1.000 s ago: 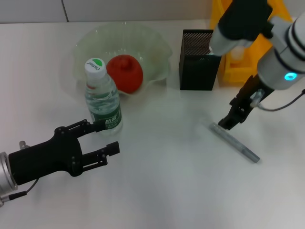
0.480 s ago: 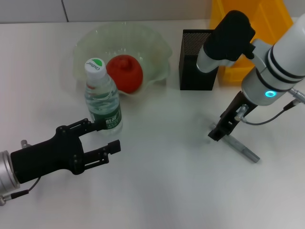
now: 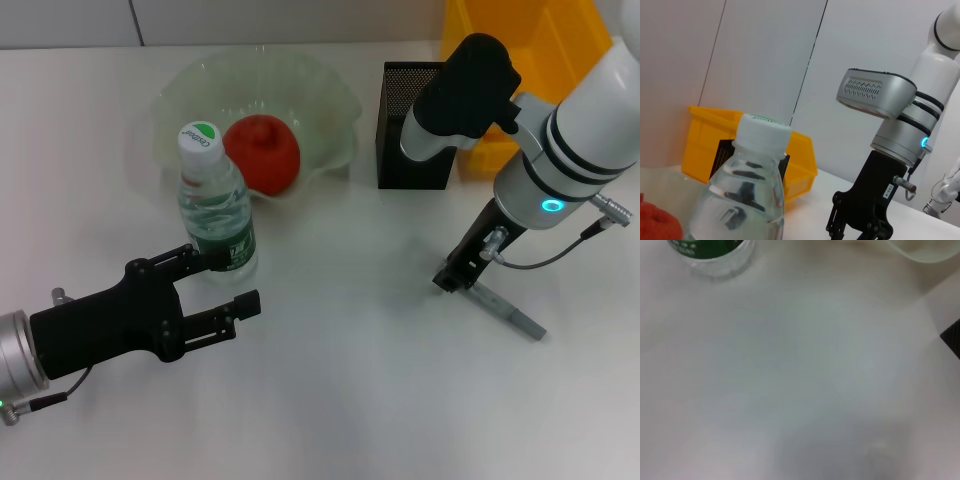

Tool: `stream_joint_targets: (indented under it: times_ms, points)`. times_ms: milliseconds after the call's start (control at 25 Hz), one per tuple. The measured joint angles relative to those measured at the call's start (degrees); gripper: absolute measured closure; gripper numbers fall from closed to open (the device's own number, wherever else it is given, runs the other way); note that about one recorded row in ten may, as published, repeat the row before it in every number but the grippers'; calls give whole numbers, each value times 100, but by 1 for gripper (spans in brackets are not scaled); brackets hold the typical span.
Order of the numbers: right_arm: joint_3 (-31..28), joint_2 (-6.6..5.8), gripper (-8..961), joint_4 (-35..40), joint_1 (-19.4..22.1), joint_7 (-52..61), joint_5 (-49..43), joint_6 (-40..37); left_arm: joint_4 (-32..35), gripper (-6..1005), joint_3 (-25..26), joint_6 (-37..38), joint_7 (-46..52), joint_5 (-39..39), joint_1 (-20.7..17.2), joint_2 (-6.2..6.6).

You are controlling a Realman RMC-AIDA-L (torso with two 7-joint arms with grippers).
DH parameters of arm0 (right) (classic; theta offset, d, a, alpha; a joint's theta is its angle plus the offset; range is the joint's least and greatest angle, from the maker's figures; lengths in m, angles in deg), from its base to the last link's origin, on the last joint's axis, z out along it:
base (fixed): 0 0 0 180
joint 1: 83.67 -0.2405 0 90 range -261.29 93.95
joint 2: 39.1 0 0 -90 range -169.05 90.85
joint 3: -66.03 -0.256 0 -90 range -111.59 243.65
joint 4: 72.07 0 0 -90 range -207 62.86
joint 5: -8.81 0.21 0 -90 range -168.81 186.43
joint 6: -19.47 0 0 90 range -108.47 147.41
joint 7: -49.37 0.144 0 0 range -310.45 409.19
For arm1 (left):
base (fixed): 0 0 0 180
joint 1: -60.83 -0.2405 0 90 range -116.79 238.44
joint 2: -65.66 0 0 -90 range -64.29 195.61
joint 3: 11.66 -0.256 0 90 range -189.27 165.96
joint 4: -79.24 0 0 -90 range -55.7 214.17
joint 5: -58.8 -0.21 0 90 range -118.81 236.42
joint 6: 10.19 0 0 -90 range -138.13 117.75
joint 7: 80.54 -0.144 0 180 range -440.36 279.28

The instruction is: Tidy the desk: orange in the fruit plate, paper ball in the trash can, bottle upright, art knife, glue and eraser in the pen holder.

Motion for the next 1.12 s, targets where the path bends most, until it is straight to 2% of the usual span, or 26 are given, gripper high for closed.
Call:
stream_joint_targets:
  times_ms: [440, 760, 840, 880, 920, 960, 1000, 1040, 1080, 1120]
  points:
    - [84, -11, 799, -245, -195, -2, -13, 11, 1, 241, 47, -6, -3, 16, -3, -12]
    - [-19, -32, 802, 498, 56, -28, 6, -149, 8, 241, 80, -5, -8, 15, -4, 6]
    - [-421, -40, 803, 1077, 258, -68, 17, -145, 13, 241, 86, -4, -8, 17, -2, 11]
    - [-421, -40, 804, 1077, 258, -68, 17, -145, 13, 241, 86, -4, -8, 17, -2, 11]
    - [-901, -40, 805, 1541, 449, -178, 167, 0, 19, 241, 91, -4, -8, 18, -1, 13]
    - [-901, -40, 806, 1541, 449, -178, 167, 0, 21, 241, 108, -3, -8, 19, -2, 18]
    - [-1123, -37, 807, 1737, 553, -272, 374, 154, 21, 241, 115, -2, -8, 19, -3, 19]
    - [-1651, -36, 808, 1994, 819, -632, 1115, 728, 21, 241, 130, -1, -8, 19, -3, 24]
    - [-1883, -38, 808, 1991, 944, -897, 1636, 1081, 21, 241, 130, -1, -8, 19, -3, 24]
    - [-1883, -38, 808, 1991, 944, -897, 1636, 1081, 24, 241, 131, -1, -6, 19, -2, 25]
